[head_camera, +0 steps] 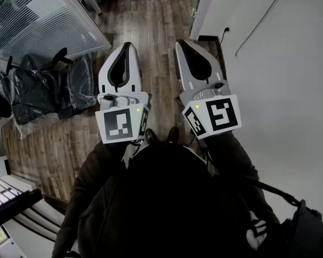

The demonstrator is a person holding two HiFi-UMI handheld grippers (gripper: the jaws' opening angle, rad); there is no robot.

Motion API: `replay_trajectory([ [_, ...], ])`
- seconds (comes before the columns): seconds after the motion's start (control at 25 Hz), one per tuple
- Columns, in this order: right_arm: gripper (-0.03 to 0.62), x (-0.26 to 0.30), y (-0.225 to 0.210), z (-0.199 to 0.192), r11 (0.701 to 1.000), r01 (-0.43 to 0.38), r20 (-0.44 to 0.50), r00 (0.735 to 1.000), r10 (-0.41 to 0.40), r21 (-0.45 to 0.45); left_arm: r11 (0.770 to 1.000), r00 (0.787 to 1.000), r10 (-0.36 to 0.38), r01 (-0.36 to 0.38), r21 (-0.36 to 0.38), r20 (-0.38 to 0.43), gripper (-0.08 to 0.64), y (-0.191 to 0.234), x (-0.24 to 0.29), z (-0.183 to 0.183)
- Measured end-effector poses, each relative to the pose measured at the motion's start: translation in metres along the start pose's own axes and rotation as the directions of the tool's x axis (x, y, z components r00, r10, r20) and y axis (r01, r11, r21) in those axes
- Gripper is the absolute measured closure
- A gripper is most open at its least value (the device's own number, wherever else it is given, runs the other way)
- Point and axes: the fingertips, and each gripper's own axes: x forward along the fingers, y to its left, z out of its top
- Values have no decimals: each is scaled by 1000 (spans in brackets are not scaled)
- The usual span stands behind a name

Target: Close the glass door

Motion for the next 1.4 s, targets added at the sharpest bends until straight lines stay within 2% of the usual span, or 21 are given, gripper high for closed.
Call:
replay_trajectory([
  [0.16, 592, 0, -8, -3, 1000, -7, 0, 1000, 7, -5, 1000, 999, 30, -29, -10, 25, 564, -3, 7, 2],
  [0.48, 592, 15, -10, -8, 999, -34, 10, 999, 34, 26, 998, 998, 58, -58, 0, -2, 563, 9, 13, -8],
  [0.76, 591, 69, -37, -46, 998, -47, -19, 999, 47, 41, 996, 996, 84, -84, 6, -28, 565, 40, 64, -49],
  [0.92, 591, 136, -55, -66, 999, -46, -31, 998, 47, 25, 995, 995, 96, -96, -16, -24, 563, 84, 120, -73],
  [1.12, 591, 242, -113, -87, 999, -32, -5, 999, 32, 37, 997, 997, 74, -74, 7, -22, 563, 129, 222, -109],
  [1.24, 591, 309, -139, -94, 999, -30, -11, 999, 31, 42, 997, 997, 80, -81, -4, -19, 565, 164, 282, -121],
  [1.4, 591, 380, -188, -101, 999, -17, -12, 1000, 17, 37, 997, 997, 74, -74, 0, -33, 564, 190, 366, -140],
])
